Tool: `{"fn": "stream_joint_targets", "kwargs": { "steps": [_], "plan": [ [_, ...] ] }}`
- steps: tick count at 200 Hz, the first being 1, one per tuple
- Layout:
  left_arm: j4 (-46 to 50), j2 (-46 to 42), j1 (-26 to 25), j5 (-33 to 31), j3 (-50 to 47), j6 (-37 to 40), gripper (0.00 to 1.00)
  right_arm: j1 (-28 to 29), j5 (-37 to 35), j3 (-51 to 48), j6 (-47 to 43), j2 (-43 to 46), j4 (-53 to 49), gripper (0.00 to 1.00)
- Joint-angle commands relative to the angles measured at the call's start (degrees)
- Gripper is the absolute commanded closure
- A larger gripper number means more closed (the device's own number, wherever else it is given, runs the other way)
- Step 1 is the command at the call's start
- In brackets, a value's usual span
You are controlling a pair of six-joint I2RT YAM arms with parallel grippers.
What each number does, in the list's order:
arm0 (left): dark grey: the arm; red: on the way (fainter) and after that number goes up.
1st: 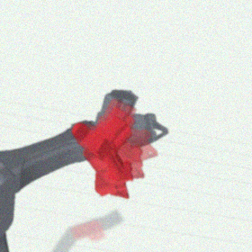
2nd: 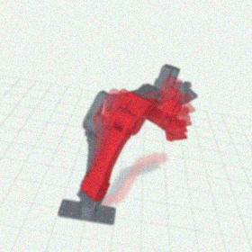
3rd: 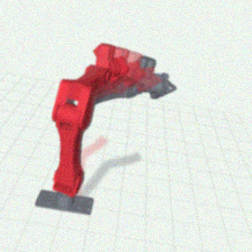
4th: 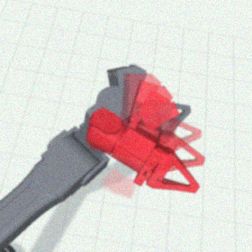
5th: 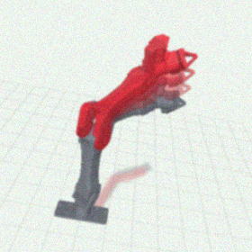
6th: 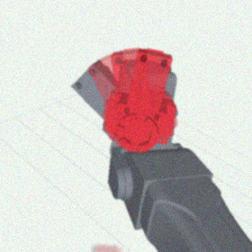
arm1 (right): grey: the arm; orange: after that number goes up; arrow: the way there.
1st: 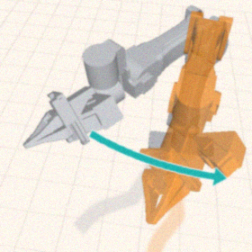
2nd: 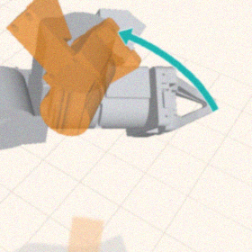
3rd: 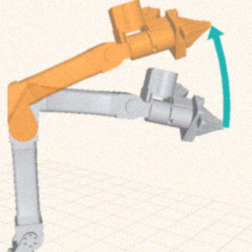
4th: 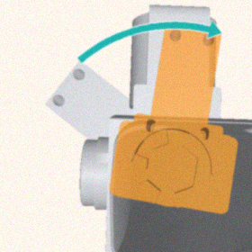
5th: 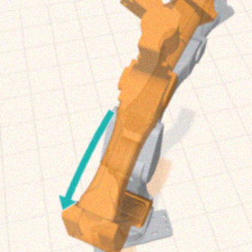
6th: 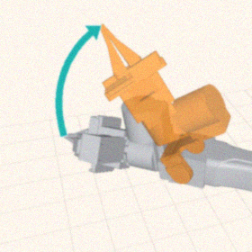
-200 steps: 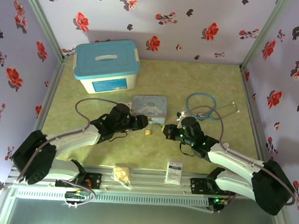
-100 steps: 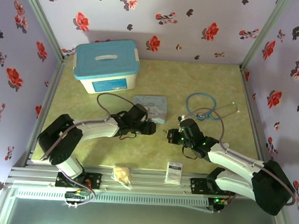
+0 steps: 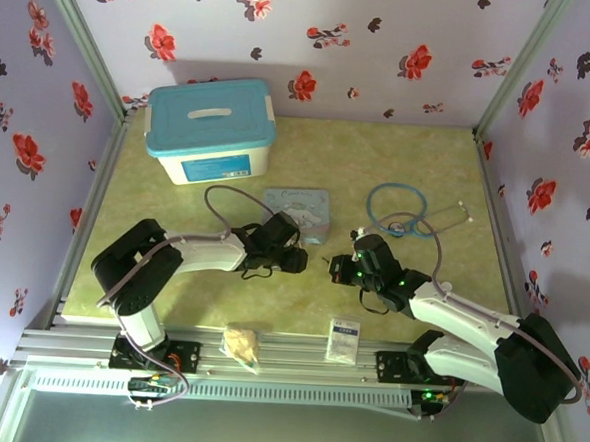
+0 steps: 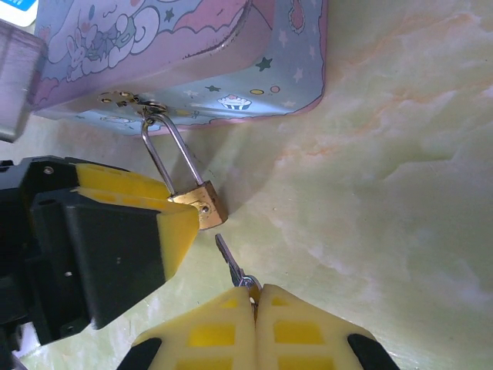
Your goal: Unlock the padlock with the key
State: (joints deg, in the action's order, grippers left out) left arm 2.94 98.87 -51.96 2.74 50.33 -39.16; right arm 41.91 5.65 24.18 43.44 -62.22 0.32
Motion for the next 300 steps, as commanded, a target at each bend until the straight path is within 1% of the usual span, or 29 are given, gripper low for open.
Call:
{"fn": "stream_joint_targets", "kwargs": {
  "steps": [1,37,66,80,91,128,144,158,167,180,192,204,219,241,249,271,300],
  "plan": [
    [-0.50,1.67,0.02,-0.11,0.99,0.92,0.54,-0.25,-1.34,0.45,-0.44,0.38,0.14,1.00],
    [-5.04,1.61,-0.28,0.87,-0.14,-1.31,0.53,-0.25,-1.69,0.11,-0.44,0.87,-0.14,1.00],
    [-5.96,4.22,-1.10,1.19,1.05,-2.40,0.54,-0.25,-1.69,-0.23,-0.16,0.89,0.34,1.00],
    [-6.72,5.31,-1.29,1.59,1.09,-3.22,0.57,-0.32,-1.53,-0.56,0.12,0.98,0.56,1.00],
    [-7.20,5.80,-1.29,2.01,0.96,-3.81,0.62,-0.25,-1.43,-0.93,0.38,1.32,0.66,1.00],
    [-9.58,4.58,-1.30,2.07,-0.67,-5.91,0.71,-0.25,-2.13,-2.10,1.09,3.00,0.52,1.00],
    [-13.11,3.59,-1.30,1.94,-2.52,-8.46,0.74,-0.25,-1.84,-2.57,1.79,3.00,1.72,1.00],
    [-17.81,2.91,-1.08,2.18,-4.64,-12.01,0.79,-0.26,-0.31,-3.52,3.16,2.06,4.47,1.00],
    [-20.49,2.50,-1.03,2.24,-5.91,-14.06,0.80,-0.25,1.37,-4.22,4.46,0.85,7.26,1.00],
    [-24.20,1.97,-0.96,2.17,-7.42,-16.44,0.81,-0.26,4.66,-5.58,6.79,-2.25,13.83,1.00],
    [-28.15,1.52,-0.95,1.75,-9.15,-18.81,0.84,-0.27,7.38,-6.84,8.98,-5.09,20.31,1.00],
    [-32.03,1.29,-0.73,1.74,-10.59,-20.83,0.85,-0.25,8.87,-7.18,9.82,-7.05,24.08,1.00],
    [-35.04,0.93,-0.51,1.74,-11.83,-22.78,0.91,-0.25,10.15,-6.70,9.36,-7.74,24.71,1.00],
    [-40.88,1.09,0.16,1.57,-14.05,-26.82,0.93,-0.87,12.06,-6.03,7.45,-7.44,22.56,1.00],
    [-43.65,1.43,0.52,1.60,-15.03,-28.68,0.93,-1.63,13.66,-6.21,7.49,-7.63,22.70,1.00],
    [-50.66,3.19,1.00,1.58,-16.99,-32.60,0.98,-4.25,17.54,-7.58,8.52,-8.57,25.36,1.00],
    [-54.92,4.37,0.99,-0.25,-18.57,-35.25,1.00,-6.10,20.23,-7.93,8.86,-9.24,27.43,1.00]
  ]
}}
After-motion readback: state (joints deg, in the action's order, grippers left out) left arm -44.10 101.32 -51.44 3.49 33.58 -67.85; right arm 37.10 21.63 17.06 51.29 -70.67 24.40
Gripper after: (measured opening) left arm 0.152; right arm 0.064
